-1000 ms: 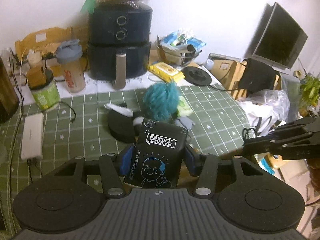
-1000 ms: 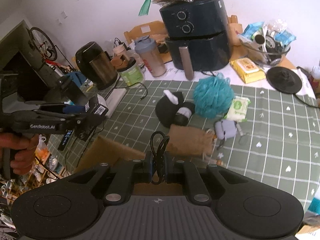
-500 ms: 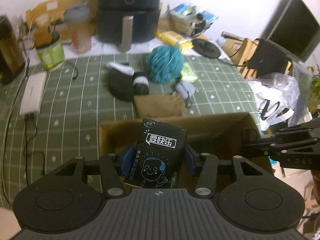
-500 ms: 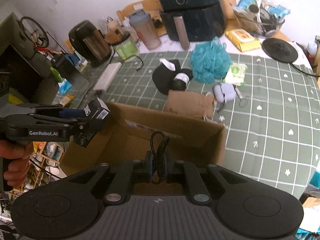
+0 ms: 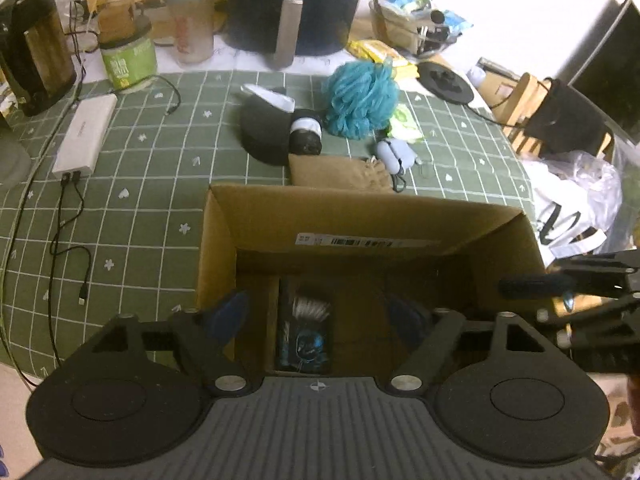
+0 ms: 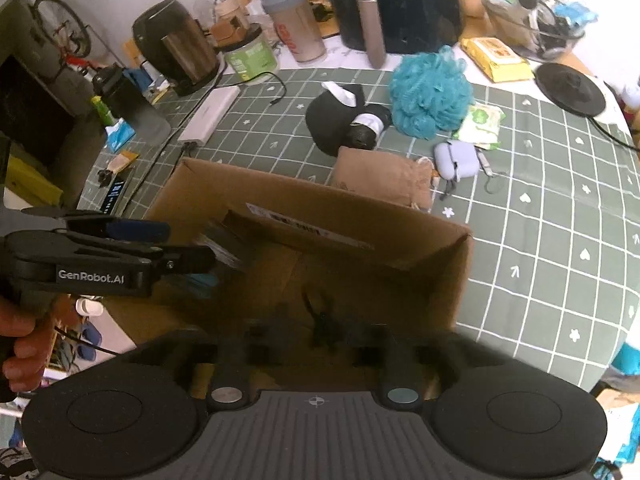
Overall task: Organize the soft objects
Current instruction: 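Carry both items over the box and open both grippers to drop them, then move the right tool back toward the teal mesh sponge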
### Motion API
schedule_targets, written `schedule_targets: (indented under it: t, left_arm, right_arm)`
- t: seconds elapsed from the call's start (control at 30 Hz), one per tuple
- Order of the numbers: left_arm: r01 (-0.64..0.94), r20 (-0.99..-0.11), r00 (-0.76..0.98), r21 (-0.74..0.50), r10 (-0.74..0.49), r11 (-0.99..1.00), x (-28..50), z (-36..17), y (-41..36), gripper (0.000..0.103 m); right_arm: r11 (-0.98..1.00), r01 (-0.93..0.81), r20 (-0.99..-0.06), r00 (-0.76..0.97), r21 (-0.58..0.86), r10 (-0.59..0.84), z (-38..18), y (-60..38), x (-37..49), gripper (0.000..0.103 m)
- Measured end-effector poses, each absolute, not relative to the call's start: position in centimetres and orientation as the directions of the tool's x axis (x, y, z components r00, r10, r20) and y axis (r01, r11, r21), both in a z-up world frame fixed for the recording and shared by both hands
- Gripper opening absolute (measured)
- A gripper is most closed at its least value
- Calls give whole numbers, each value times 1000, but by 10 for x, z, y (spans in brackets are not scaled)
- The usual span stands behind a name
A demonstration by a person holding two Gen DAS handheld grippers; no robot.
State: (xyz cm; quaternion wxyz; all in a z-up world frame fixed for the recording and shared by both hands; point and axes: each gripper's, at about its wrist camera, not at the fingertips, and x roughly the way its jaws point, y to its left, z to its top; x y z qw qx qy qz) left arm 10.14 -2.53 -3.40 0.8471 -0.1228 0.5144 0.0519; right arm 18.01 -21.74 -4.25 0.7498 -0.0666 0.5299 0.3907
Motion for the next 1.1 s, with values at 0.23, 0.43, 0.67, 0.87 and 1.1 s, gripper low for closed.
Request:
schedule_targets:
  t: [0.23,0.43,0.67,0.87,1.1]
  left_arm:
    - [-217,-876,483,-132,-12,967,99,-23,-30,79]
    - [-226,-872,490,-109,16,968,95,-17,-30,79]
    - [-240,-871,490,-90,41,966,91,-13,-29,79]
    - [-253,-862,505,-96,47,963,89,-8,-26,79]
    - [-243,-852,521,-88,54,966,92,-2,-22,79]
  right_arm:
    - [669,-687,-830,175,283,530,-31,-215,173,103]
    - [680,-686,-830,202,259,520,-28,-219,172,103]
    - [702,-667,-831,226,248,509,-27,-225,170,103]
    - [726,-642,-827,250,247,503,-25,-231,170,103]
    - [755,-608,-823,281,246,494,-23,-239,175,103]
